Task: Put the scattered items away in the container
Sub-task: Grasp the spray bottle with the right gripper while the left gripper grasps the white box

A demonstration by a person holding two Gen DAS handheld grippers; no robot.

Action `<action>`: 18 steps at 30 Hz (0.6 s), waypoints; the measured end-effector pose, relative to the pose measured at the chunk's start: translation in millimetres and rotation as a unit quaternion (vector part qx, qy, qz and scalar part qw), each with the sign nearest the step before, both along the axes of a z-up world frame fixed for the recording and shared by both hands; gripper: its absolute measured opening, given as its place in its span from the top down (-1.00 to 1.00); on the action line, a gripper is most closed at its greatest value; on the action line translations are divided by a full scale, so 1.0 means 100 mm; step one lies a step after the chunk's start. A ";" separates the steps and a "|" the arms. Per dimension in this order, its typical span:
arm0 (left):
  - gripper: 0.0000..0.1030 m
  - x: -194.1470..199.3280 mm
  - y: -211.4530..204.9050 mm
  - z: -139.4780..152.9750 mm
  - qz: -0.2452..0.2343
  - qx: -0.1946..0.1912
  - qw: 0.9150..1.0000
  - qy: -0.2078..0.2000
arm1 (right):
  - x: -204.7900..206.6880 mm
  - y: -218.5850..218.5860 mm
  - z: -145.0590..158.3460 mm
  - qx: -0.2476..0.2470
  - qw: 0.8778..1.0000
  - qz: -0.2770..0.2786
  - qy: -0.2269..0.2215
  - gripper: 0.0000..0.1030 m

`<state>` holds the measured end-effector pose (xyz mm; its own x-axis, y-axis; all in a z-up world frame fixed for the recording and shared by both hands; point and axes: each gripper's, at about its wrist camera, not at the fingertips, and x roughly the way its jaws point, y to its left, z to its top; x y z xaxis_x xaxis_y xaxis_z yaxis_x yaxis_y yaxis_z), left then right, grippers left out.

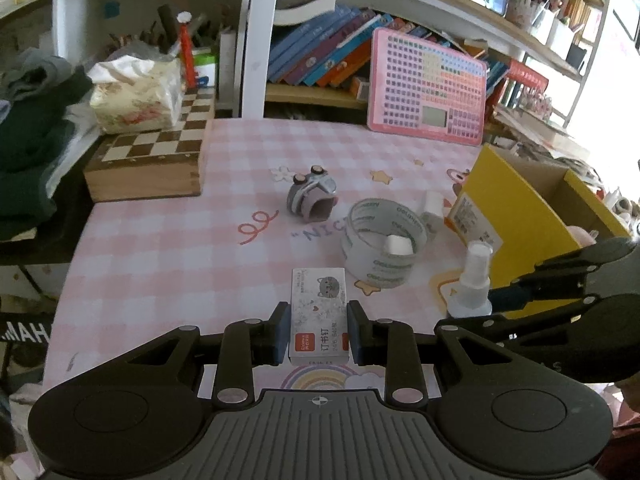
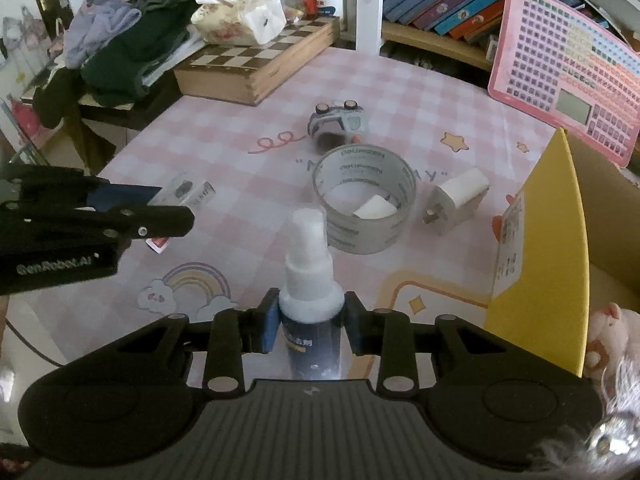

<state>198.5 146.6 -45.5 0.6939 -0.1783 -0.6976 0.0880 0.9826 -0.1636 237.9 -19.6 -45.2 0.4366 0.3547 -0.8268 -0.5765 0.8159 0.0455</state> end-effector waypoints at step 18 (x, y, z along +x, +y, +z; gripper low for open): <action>0.46 -0.08 0.11 0.01 0.031 -0.002 1.000 0.002 | 0.12 0.22 -0.43 -0.025 0.999 0.024 -0.020 0.41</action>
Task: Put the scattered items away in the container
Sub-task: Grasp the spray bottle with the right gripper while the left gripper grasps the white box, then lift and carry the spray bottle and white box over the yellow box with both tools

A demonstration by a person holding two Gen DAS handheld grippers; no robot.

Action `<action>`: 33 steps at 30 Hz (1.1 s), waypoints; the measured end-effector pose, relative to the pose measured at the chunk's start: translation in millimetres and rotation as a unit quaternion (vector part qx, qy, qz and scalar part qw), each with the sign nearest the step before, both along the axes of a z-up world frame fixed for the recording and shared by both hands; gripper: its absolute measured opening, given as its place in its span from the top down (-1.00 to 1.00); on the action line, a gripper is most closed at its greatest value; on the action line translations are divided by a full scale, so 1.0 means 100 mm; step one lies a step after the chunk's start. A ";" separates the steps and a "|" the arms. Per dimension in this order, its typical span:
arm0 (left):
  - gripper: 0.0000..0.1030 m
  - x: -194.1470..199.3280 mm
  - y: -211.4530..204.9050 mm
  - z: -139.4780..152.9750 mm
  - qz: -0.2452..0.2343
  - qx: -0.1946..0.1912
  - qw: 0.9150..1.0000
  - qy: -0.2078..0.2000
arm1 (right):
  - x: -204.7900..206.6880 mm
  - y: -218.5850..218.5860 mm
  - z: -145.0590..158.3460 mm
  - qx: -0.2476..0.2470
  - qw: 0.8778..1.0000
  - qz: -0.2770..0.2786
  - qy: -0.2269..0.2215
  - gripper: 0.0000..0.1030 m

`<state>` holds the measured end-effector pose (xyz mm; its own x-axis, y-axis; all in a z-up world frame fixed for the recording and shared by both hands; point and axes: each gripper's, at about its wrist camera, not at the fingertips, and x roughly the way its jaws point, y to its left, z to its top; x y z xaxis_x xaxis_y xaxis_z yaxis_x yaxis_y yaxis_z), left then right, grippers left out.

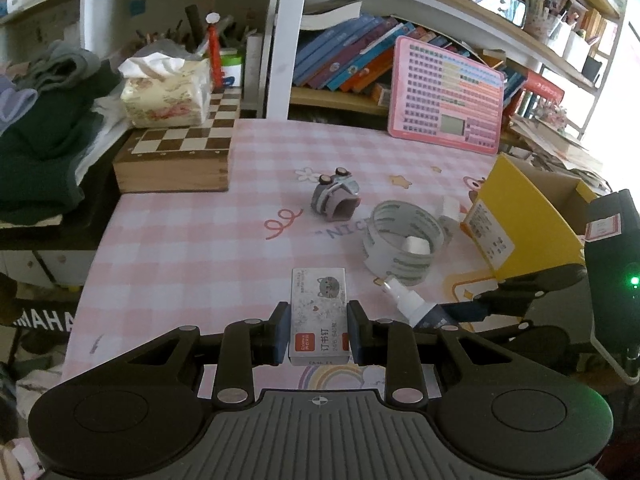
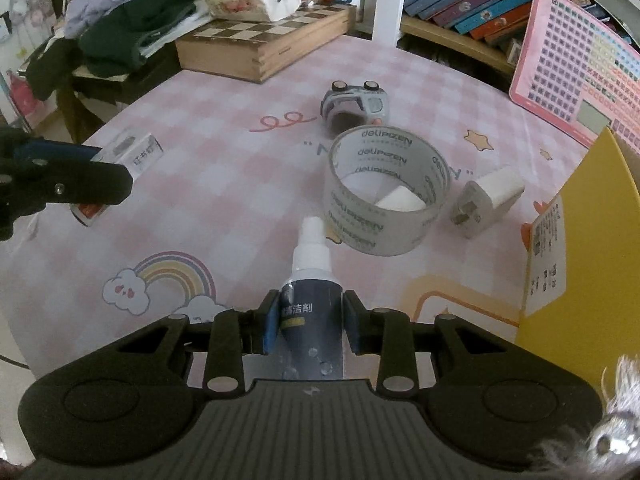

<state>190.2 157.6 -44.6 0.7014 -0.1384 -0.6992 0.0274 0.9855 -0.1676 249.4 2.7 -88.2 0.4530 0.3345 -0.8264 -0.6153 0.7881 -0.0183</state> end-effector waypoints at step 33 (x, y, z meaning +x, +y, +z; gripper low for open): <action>0.46 -0.52 -0.15 0.45 -0.048 -0.029 0.997 -0.050 | -0.68 -0.26 0.78 0.072 0.996 -0.025 -0.045 0.41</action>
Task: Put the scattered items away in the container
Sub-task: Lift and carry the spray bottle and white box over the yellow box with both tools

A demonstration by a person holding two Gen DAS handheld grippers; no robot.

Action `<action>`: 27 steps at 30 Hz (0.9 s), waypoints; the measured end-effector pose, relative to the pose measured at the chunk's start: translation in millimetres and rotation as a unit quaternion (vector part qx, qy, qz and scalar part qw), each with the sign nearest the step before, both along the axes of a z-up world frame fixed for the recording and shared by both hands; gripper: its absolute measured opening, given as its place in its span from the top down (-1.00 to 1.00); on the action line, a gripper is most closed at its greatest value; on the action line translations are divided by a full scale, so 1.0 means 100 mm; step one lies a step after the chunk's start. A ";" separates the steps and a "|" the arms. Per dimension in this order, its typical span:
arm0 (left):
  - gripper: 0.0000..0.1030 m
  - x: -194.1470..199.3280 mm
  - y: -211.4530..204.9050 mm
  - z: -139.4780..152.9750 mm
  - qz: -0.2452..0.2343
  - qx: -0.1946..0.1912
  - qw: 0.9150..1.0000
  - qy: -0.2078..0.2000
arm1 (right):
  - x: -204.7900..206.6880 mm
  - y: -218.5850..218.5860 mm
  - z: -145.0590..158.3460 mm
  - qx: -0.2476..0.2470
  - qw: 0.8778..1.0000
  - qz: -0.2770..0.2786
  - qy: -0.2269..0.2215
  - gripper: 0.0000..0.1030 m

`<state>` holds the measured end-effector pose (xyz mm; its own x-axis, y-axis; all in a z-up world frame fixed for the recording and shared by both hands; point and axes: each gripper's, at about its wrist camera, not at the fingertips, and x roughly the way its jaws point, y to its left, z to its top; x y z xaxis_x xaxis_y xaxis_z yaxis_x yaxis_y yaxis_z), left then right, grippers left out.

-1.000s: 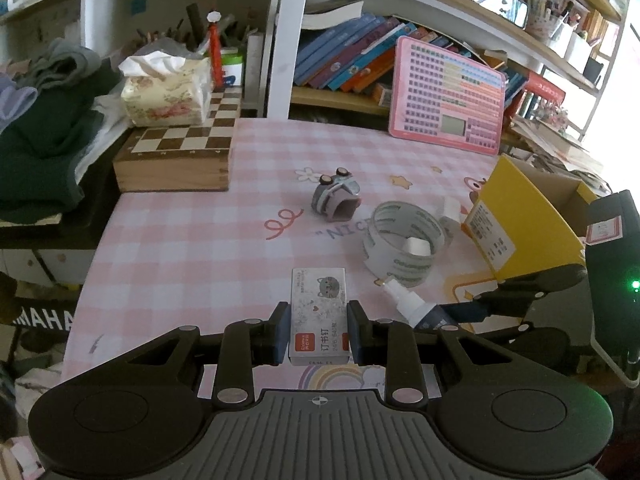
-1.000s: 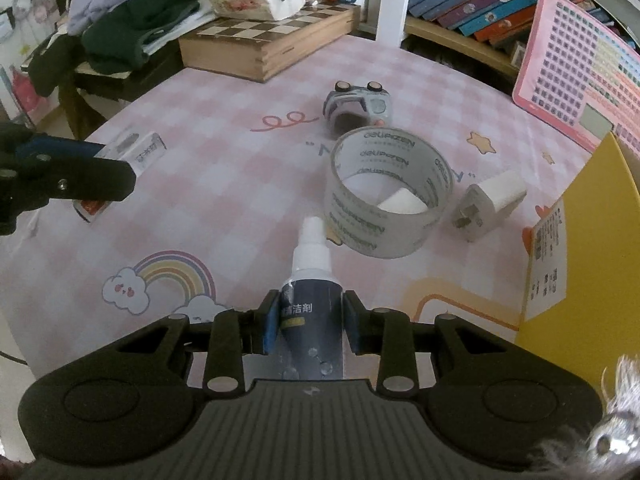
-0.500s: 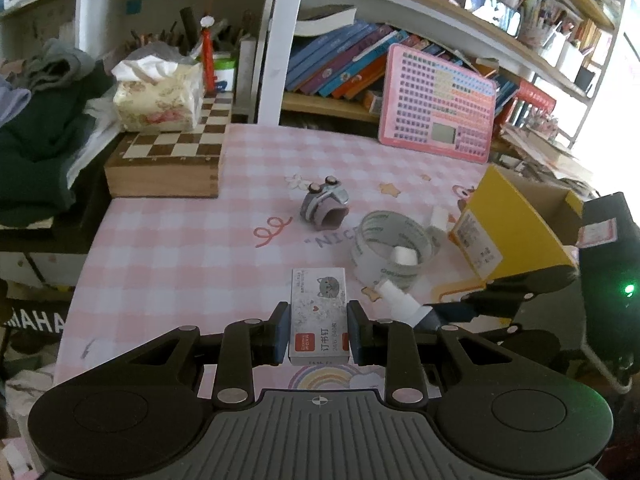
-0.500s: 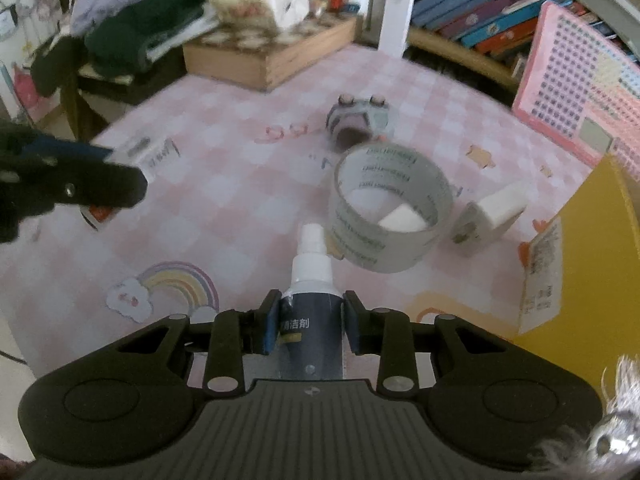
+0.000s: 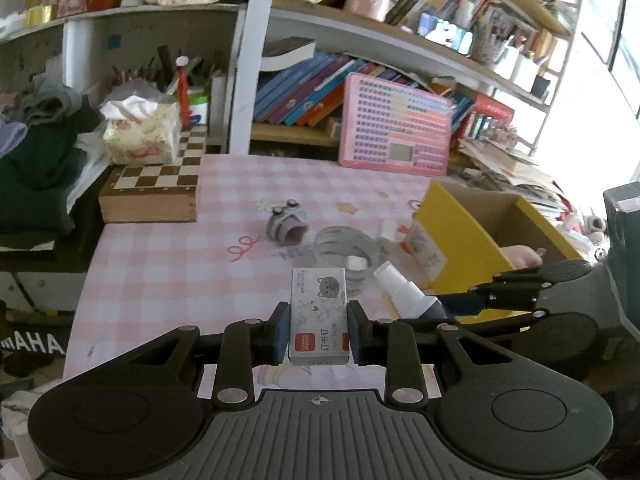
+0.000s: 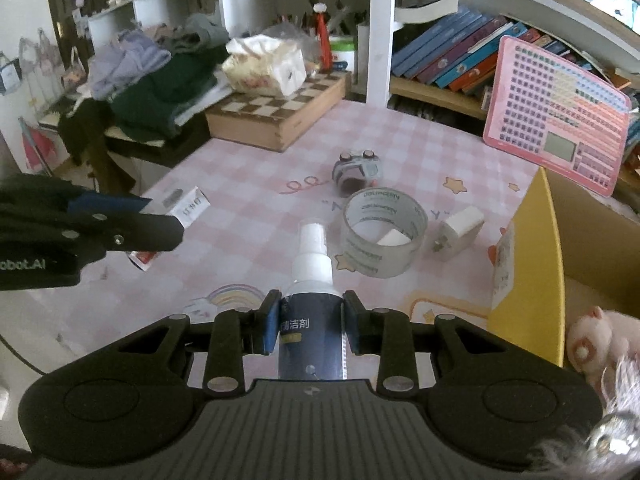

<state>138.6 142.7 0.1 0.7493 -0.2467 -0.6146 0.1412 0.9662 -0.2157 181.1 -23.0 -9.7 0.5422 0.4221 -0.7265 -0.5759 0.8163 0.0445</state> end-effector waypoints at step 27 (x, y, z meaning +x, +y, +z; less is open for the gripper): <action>0.46 -0.47 -0.80 0.07 -0.152 -0.049 0.987 0.005 | -1.14 -1.12 0.10 0.024 0.981 -0.189 0.020 0.41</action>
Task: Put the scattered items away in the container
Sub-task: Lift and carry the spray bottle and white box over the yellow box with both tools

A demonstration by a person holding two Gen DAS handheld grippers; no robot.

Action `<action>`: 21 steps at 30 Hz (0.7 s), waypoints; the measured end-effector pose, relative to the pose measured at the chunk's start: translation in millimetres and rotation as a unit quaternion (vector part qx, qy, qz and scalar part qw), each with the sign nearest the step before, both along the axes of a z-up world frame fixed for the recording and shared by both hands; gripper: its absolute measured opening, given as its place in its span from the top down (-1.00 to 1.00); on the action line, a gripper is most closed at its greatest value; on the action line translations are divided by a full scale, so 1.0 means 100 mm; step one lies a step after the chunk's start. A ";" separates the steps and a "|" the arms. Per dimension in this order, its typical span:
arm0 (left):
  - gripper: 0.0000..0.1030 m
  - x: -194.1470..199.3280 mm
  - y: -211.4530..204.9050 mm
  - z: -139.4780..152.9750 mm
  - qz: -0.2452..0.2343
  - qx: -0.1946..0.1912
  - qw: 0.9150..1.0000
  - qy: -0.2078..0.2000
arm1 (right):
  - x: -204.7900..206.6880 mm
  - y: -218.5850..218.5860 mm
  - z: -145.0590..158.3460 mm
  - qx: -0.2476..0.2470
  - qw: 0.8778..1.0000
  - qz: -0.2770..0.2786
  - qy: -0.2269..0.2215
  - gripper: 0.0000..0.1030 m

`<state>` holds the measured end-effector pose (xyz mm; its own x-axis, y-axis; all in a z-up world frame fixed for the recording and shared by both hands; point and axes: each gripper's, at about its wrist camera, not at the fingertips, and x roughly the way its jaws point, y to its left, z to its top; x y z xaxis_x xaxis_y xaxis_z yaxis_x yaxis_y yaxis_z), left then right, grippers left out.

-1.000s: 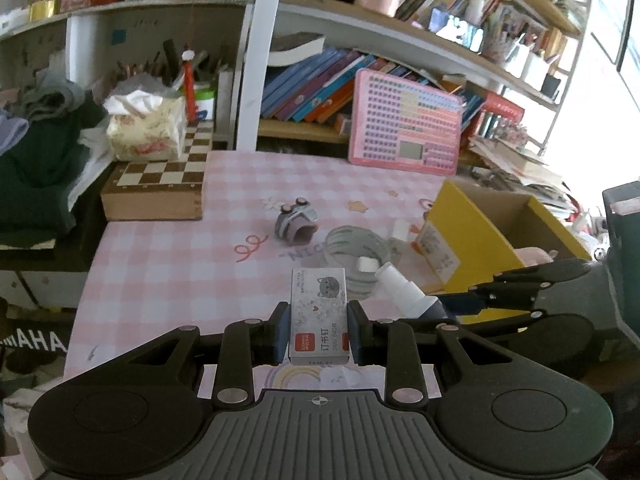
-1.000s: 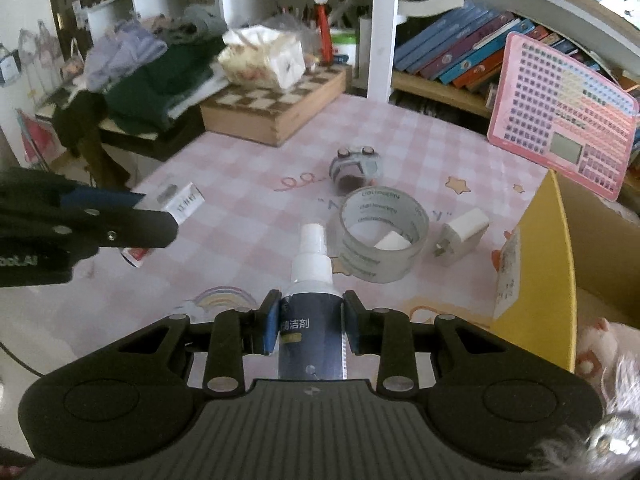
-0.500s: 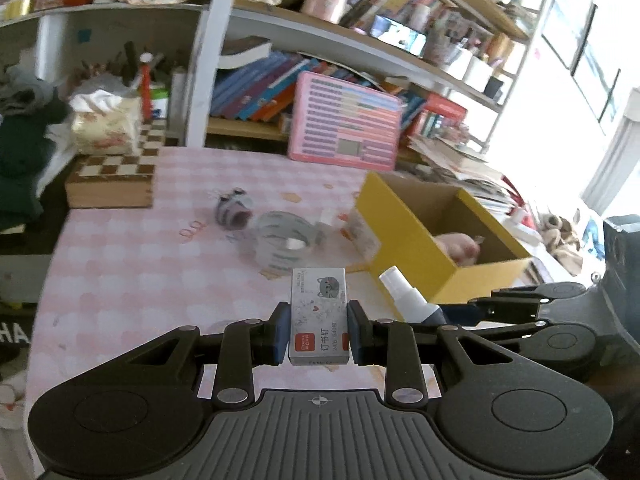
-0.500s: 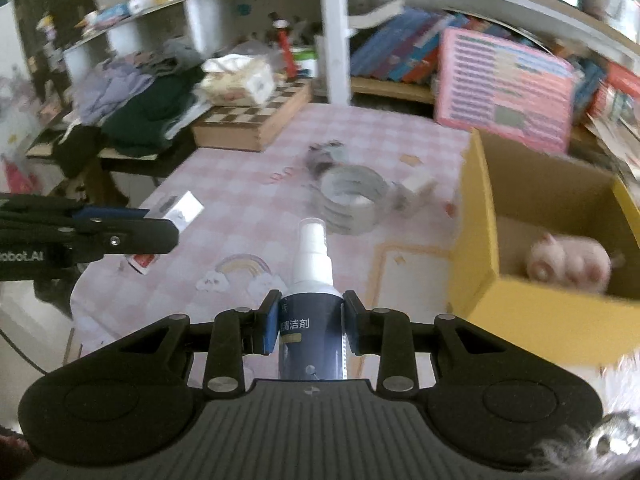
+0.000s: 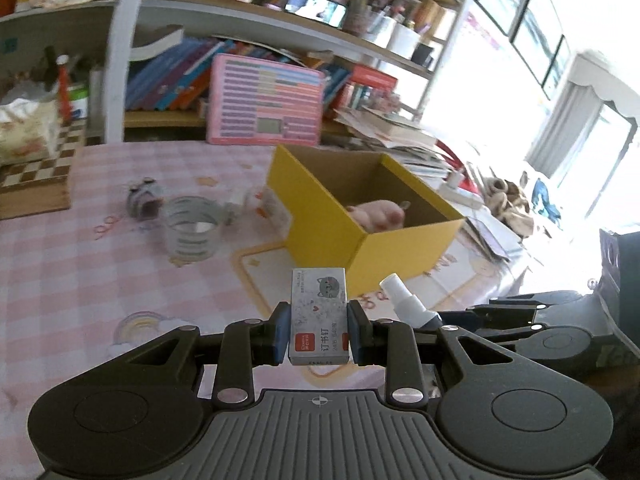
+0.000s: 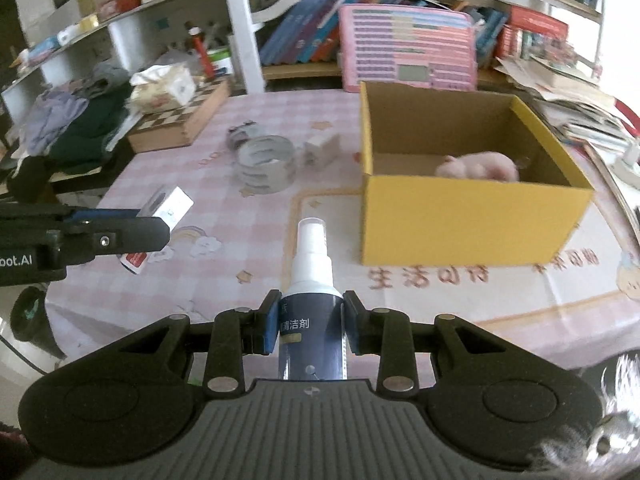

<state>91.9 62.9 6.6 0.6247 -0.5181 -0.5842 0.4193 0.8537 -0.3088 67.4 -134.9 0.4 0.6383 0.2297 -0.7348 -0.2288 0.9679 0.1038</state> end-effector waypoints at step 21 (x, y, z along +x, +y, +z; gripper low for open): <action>0.46 0.26 -0.89 -0.02 -0.072 0.005 0.997 0.006 | -0.03 -0.87 -0.06 0.004 0.998 -0.063 0.022 0.41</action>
<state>117.8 -26.1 4.1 0.5370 -0.5957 -0.5973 0.5341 0.7881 -0.3059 64.0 -222.2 -5.9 0.6302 0.1554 -0.7607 -0.0998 0.9878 0.1191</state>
